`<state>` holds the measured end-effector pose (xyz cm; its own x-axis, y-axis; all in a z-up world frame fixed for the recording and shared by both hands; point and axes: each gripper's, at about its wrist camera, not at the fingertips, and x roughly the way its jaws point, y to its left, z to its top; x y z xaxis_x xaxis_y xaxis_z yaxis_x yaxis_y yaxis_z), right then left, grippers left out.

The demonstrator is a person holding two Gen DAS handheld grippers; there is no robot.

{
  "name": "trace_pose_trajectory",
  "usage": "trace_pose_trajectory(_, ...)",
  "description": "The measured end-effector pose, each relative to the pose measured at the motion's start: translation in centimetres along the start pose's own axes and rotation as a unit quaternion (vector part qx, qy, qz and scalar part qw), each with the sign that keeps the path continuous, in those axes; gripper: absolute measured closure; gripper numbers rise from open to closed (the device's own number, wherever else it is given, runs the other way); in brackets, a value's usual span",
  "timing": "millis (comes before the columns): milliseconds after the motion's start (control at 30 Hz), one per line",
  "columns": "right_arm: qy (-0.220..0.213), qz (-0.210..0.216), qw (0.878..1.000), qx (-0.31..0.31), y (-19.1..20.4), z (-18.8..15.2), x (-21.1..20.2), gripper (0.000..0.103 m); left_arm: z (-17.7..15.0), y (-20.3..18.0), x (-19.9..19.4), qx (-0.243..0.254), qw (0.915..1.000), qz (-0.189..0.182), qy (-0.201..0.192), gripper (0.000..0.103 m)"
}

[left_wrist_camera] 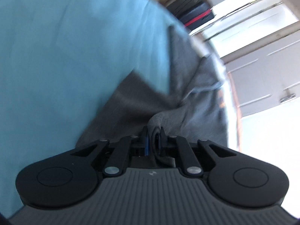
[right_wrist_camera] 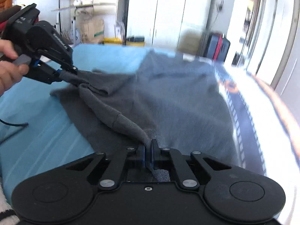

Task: Fold clothes

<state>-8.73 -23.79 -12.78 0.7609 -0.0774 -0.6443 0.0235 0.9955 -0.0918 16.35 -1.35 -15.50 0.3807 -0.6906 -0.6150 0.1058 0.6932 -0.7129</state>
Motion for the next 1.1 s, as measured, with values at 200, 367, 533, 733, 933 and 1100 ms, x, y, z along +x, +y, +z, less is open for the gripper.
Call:
trace_pose_trajectory(200,0.035,0.042,0.997,0.054,-1.2,-0.6,-0.2,0.098,-0.4,-0.2,-1.6,-0.003,0.9999,-0.009,-0.002,0.096)
trace_pose_trajectory(367,0.046,0.037,0.996,0.065,-1.2,-0.7,0.0,0.098,-0.4,0.6,0.2,0.0,0.9985,0.045,0.032,0.099)
trace_pose_trajectory(533,-0.005,0.01,1.0,0.004,0.1,-0.2,-2.0,0.099,-0.5,-0.5,-0.8,0.031,0.9982,0.046,0.02,0.1)
trace_pose_trajectory(733,0.025,0.065,0.997,0.014,-0.5,0.2,-1.8,0.099,-0.5,-0.7,-1.4,0.057,0.9943,0.085,0.028,0.1)
trace_pose_trajectory(933,0.082,0.059,0.995,-0.015,0.1,-0.3,0.9,0.099,0.1,-0.2,-1.0,0.068,0.9871,0.142,0.033,0.097)
trace_pose_trajectory(1100,0.083,0.054,0.995,-0.031,0.7,-0.6,0.9,0.098,-0.1,-2.5,-1.5,0.137,0.9755,0.172,-0.008,0.089)
